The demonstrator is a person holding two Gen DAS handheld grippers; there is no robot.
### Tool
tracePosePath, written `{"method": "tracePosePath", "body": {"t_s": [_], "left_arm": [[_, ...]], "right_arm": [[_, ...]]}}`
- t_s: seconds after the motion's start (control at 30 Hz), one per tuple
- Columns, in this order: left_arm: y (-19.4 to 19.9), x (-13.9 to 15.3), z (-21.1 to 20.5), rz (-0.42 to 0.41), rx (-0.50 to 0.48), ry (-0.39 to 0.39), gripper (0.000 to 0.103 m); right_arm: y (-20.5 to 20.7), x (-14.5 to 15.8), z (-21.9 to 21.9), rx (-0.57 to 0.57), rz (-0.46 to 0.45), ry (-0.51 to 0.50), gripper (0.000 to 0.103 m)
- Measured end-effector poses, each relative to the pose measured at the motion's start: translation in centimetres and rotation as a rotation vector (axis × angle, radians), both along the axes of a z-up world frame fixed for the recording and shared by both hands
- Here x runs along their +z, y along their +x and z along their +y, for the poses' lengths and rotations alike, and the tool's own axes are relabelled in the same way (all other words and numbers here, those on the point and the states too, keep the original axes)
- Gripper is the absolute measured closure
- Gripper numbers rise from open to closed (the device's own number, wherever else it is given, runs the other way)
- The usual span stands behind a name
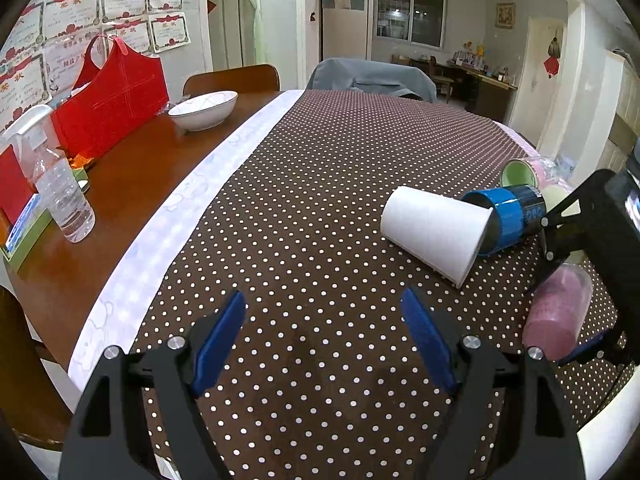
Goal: Flip cup upside down
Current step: 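Rotate the pink cup with the right gripper so its rim faces down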
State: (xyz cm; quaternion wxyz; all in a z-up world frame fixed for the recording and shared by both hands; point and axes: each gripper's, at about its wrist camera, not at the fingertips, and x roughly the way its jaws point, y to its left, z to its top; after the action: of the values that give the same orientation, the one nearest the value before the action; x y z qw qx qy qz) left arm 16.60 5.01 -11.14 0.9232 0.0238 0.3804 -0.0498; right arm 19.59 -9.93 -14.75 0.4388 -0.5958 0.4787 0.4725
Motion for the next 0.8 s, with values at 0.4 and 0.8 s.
{"method": "tracePosePath", "body": {"t_s": [0.4, 0.8], "left_arm": [[-0.5, 0.0, -0.4, -0.013, -0.013, 0.007, 0.024], [-2.6, 1.1, -1.2, -0.063, -0.074, -0.012, 0.024]], "right_arm": [[1.2, -0.9, 0.4, -0.113, -0.049, 0.055, 0.040], [4.9, 7.9, -2.5, -0.629, -0.071, 0.577, 0.041]]}}
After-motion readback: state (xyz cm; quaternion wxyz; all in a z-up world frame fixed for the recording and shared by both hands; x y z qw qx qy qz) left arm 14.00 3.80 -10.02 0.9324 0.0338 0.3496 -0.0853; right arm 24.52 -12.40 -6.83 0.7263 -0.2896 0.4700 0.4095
